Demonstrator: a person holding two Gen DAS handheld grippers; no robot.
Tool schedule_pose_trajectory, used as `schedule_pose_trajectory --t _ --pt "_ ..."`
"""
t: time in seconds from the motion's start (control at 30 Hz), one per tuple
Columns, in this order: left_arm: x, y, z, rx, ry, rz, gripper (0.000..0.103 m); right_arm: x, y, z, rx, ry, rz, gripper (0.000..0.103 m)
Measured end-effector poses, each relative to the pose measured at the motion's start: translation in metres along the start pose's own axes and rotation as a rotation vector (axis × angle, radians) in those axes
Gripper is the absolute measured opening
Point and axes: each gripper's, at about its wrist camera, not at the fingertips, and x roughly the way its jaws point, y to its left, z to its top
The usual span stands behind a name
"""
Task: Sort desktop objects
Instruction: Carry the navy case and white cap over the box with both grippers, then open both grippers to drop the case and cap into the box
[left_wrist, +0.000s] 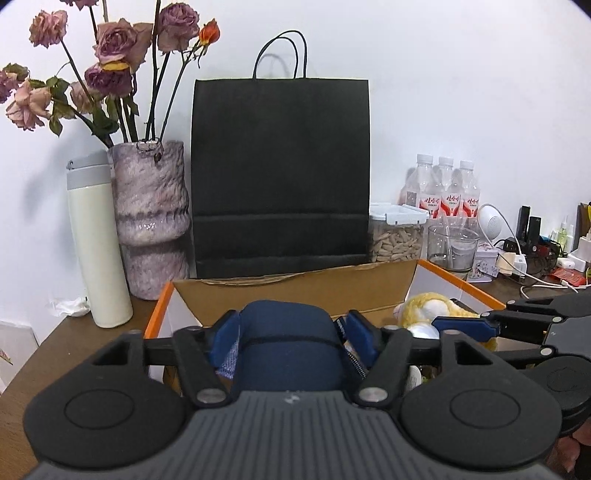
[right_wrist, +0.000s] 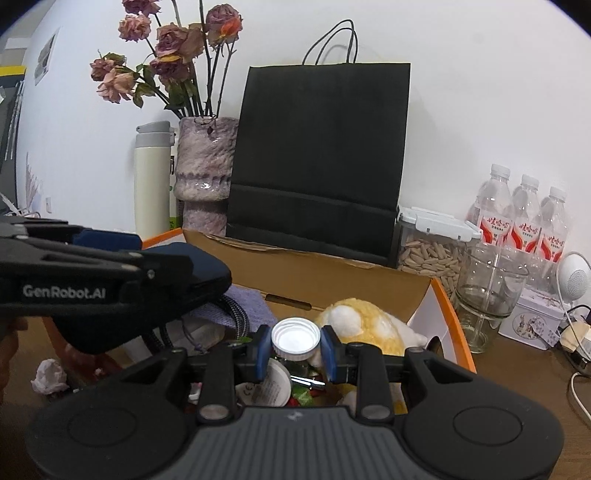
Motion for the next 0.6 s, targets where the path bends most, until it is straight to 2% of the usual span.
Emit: schedule_pose_trajectory --t 0.03,0.07,0.1,0.13,0.2,0.33,0.6 --pt "-0.001 0.0 0.0 -0.002 -0.005 0.0 0.081 0.0 0.0 0.0 0.003 -0.001 0.001 0.048" --pt "-0.001 -0.001 0.0 -0.004 -0.007 0.001 0.087 -0.001 0.0 0.0 0.003 -0.006 0.003 0.053" --pt "-0.002 -0.001 0.0 -0.007 -0.011 0.005 0.091 -0.002 0.001 -0.001 0.002 -0.011 0.002 0.065" --pt "-0.003 0.0 0.0 -0.016 -0.021 0.013 0.102 -0.003 0.001 -0.001 -0.001 -0.017 -0.006 0.079" --pt "-0.006 0.001 -0.001 -0.036 -0.043 0.027 0.103 -0.005 0.003 -0.001 -0.006 -0.03 -0.023 0.096" --pt "-0.011 0.006 0.0 -0.068 -0.068 0.029 0.103 -0.006 0.002 0.0 0.003 -0.032 -0.024 0.103" --pt "-0.023 0.008 0.001 -0.083 -0.095 0.041 0.103 -0.01 0.002 0.0 0.017 -0.021 -0.038 0.103"
